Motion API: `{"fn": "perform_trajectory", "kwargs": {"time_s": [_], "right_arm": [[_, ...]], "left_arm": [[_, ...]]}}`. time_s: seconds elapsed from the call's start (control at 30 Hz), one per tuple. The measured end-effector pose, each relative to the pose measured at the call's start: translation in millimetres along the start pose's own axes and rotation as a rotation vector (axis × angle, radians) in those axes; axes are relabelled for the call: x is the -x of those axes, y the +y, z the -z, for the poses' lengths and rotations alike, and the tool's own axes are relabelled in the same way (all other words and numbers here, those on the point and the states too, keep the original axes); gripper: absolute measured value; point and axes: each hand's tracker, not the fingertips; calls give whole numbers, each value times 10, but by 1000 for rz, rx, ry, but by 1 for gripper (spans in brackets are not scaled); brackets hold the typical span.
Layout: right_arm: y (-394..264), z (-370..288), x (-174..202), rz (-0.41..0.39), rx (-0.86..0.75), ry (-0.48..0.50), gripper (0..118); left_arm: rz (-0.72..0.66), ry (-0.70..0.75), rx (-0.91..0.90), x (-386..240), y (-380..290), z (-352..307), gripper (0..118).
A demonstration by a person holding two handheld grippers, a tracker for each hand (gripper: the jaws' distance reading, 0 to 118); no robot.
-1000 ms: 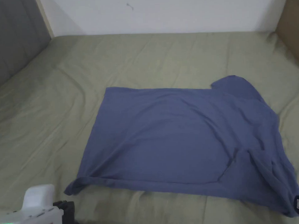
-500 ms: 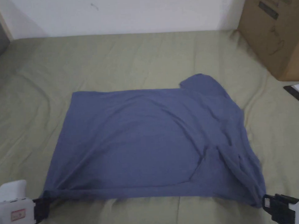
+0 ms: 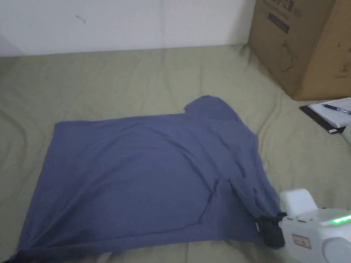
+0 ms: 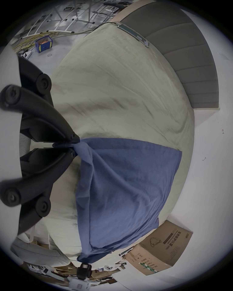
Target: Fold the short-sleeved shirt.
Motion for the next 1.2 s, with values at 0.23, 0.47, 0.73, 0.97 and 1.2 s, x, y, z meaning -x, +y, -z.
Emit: {"fn": "perform_trajectory", "kwargs": {"time_s": [0.23, 0.47, 0.73, 0.97, 1.2], "right_arm": [[-92, 125, -25, -1, 36, -7, 2], [13, -78, -163, 89, -11, 27, 2], [771, -4, -290, 103, -101, -37, 2], [1354, 681, -379, 97, -33, -96, 2], [1380, 1128, -497, 81, 53, -109, 23]], "left_arm": [[-34, -15, -2, 1, -9, -49, 4], [-21, -8, 9, -51, 75, -91, 4], [98, 38, -73, -217, 916, -63, 4], [213, 72, 29, -418, 1693, 688, 4], [299, 108, 114, -484, 1712, 1054, 36]]}}
